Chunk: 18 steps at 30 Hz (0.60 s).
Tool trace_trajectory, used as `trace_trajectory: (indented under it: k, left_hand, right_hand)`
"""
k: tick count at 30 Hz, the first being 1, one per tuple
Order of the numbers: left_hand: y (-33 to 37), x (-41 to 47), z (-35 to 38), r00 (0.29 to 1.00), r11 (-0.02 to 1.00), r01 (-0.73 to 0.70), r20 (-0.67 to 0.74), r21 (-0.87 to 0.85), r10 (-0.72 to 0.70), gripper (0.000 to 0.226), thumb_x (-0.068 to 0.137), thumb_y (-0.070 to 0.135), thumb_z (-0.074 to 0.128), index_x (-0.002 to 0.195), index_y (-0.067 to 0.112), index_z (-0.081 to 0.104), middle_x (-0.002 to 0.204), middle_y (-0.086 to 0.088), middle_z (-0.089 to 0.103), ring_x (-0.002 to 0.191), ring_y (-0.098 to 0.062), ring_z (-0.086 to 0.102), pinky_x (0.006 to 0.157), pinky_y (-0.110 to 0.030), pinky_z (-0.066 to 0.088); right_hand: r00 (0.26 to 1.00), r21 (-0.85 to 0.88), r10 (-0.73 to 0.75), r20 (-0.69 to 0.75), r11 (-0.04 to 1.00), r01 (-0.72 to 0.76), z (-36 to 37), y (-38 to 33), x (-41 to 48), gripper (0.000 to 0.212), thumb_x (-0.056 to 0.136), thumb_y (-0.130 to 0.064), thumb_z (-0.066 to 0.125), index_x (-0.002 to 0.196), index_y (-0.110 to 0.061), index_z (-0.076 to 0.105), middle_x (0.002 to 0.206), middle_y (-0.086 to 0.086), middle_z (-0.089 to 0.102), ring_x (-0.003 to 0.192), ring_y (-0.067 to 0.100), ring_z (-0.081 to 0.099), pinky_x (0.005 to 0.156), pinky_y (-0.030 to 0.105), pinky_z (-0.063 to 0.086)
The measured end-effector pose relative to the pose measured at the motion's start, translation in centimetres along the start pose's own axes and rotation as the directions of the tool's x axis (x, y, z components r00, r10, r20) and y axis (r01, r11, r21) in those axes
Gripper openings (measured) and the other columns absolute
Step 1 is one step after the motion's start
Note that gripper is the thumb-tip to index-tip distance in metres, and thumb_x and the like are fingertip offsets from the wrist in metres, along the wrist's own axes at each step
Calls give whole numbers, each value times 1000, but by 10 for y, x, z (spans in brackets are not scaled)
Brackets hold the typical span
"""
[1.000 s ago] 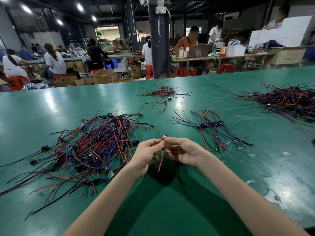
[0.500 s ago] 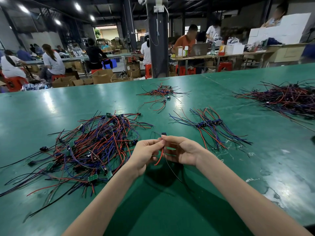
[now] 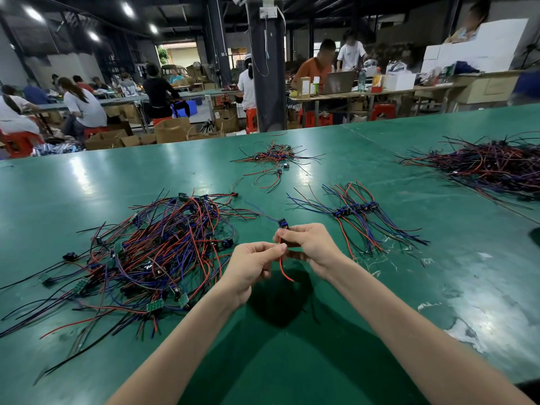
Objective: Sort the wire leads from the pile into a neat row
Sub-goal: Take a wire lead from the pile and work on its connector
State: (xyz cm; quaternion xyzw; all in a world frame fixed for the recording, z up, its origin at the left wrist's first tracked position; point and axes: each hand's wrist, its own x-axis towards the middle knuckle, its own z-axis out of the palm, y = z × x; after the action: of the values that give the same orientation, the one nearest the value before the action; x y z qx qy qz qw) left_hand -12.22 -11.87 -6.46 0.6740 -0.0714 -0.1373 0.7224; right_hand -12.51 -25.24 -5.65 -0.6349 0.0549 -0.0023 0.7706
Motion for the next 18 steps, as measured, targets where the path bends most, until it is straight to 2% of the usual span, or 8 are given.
trace_trajectory:
  k: [3,5,7,9,11,14,16,18]
  left_hand:
    - [1,-2,4,1000,1000,-2,-6,-3,2,13,85,11,67,73,6,66,55,4,61,38,0,31,38,-12,29]
    - [2,-2,4,1000,1000,-5,-9,-5,5,13,85,10,67,73,7,66,56,2,59,39,-1,30,39,-13,29]
    - [2,-2,3,1000,1000,-11,-11,-8,10,11,86,8,66,75,7,64,52,5,50,39,-1,28,39,-13,28]
    - [2,-2,2,1000,1000,-20,-16,16,20,8,86,8,65,78,7,63,47,10,42,38,0,28,40,-13,27]
    - [1,-2,2,1000,999,-26,-16,44,26,10,87,8,64,77,8,64,44,12,40,39,0,29,41,-13,27]
    - [1,-3,2,1000,998,-27,-8,61,28,11,87,8,64,76,9,65,44,13,42,39,0,30,42,-13,28]
    - [2,-4,3,1000,998,-28,-5,60,29,10,87,8,65,77,8,66,49,9,45,39,0,31,42,-13,29]
    - [2,-5,4,1000,998,-26,-4,49,26,11,86,8,66,75,8,65,55,4,49,40,0,31,42,-13,29]
  right_hand:
    - [1000,76,18,-10,997,-17,-4,-4,-1,13,87,-7,64,75,-4,67,63,0,69,54,9,63,56,22,54]
    - [998,88,59,26,994,-61,-5,-6,-2,14,87,-11,65,74,-8,69,67,0,70,58,10,64,56,22,53]
    - [985,86,145,90,985,-152,-4,-6,-4,13,86,-17,66,75,-12,71,72,-1,70,62,10,63,57,21,52]
    - [963,125,230,138,961,-247,-3,-4,-3,11,85,-17,66,76,-12,71,76,0,68,66,11,61,64,23,53]
    - [956,150,259,139,949,-278,-2,-2,-1,12,85,-15,65,76,-11,71,77,2,67,68,12,60,70,26,52]
    - [968,114,234,92,963,-244,-2,-1,-1,12,85,-16,66,76,-13,72,73,0,69,63,9,62,61,21,52]
    - [983,89,176,48,980,-180,-2,0,-1,12,84,-13,67,74,-12,72,68,-1,70,57,7,63,53,17,50]
    - [995,78,95,8,992,-95,-2,1,-1,12,83,-8,67,72,-9,71,63,0,70,54,9,63,51,17,51]
